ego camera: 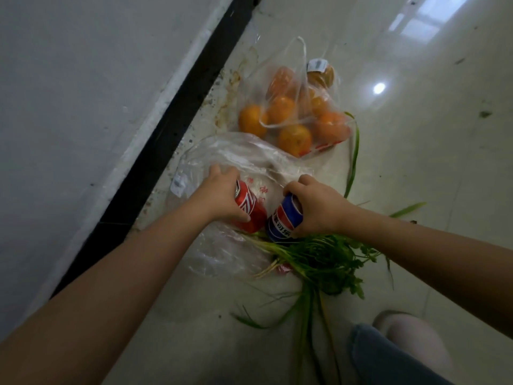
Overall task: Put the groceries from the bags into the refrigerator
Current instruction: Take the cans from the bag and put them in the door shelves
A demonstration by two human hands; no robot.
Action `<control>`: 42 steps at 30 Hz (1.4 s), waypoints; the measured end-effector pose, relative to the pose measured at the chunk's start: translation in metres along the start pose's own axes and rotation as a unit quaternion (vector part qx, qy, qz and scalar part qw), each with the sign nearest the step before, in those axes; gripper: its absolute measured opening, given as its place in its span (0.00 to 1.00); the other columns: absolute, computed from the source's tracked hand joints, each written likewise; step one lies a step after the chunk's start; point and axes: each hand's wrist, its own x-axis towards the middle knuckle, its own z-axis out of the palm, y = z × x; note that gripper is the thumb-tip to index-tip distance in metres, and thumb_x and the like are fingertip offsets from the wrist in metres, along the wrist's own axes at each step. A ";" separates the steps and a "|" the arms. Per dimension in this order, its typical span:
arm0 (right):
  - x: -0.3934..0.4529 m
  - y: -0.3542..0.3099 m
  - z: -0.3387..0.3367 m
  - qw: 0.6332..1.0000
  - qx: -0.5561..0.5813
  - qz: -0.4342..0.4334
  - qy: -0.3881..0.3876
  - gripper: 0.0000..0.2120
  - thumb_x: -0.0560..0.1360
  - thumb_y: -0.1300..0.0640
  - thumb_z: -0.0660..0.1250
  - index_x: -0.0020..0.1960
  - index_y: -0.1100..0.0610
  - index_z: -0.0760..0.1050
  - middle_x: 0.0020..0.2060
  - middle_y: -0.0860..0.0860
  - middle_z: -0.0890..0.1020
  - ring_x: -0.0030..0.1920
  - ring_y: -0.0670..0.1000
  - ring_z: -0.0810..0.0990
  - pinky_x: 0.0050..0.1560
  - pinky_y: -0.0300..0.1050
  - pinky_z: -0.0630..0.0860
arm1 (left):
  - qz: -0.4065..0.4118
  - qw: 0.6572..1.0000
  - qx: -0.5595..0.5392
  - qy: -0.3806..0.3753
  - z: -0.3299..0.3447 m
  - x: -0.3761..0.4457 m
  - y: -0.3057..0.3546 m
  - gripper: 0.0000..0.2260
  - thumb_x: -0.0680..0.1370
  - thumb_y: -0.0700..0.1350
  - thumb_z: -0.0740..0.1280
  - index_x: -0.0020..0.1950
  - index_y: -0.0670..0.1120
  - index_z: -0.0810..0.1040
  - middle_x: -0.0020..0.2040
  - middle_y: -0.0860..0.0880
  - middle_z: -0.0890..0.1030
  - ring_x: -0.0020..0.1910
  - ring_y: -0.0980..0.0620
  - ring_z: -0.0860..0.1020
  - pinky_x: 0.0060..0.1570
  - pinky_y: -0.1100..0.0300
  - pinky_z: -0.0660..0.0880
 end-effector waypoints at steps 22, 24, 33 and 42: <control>-0.164 -0.060 -0.215 0.952 0.151 0.019 0.267 0.34 0.59 0.55 0.78 0.61 0.59 0.68 0.54 0.56 0.75 0.54 0.54 0.73 0.50 0.42 0.72 | 0.074 0.980 0.087 0.162 -0.187 -0.185 0.151 0.35 0.66 0.50 0.76 0.69 0.48 0.65 0.60 0.45 0.73 0.58 0.45 0.74 0.53 0.52 0.75; -0.208 -0.073 -0.253 0.951 0.154 0.021 0.266 0.33 0.60 0.56 0.78 0.61 0.59 0.69 0.55 0.56 0.75 0.55 0.54 0.73 0.51 0.40 0.71 | 0.096 0.978 0.087 0.165 -0.219 -0.225 0.178 0.35 0.68 0.51 0.75 0.70 0.48 0.65 0.61 0.46 0.72 0.59 0.46 0.73 0.53 0.52 0.74; -0.402 -0.109 -0.450 0.914 0.141 0.043 0.377 0.32 0.61 0.59 0.77 0.63 0.60 0.69 0.59 0.56 0.74 0.59 0.54 0.70 0.53 0.36 0.64 | 0.221 0.946 0.110 0.208 -0.382 -0.367 0.342 0.29 0.69 0.50 0.73 0.68 0.50 0.67 0.62 0.49 0.73 0.60 0.48 0.71 0.50 0.58 0.71; -0.637 -0.085 -0.568 0.813 0.124 0.139 0.552 0.32 0.59 0.63 0.77 0.61 0.61 0.70 0.57 0.57 0.75 0.57 0.55 0.73 0.54 0.42 0.71 | 0.445 0.861 0.091 0.229 -0.462 -0.489 0.542 0.31 0.65 0.51 0.75 0.65 0.49 0.70 0.57 0.48 0.77 0.55 0.46 0.75 0.54 0.51 0.77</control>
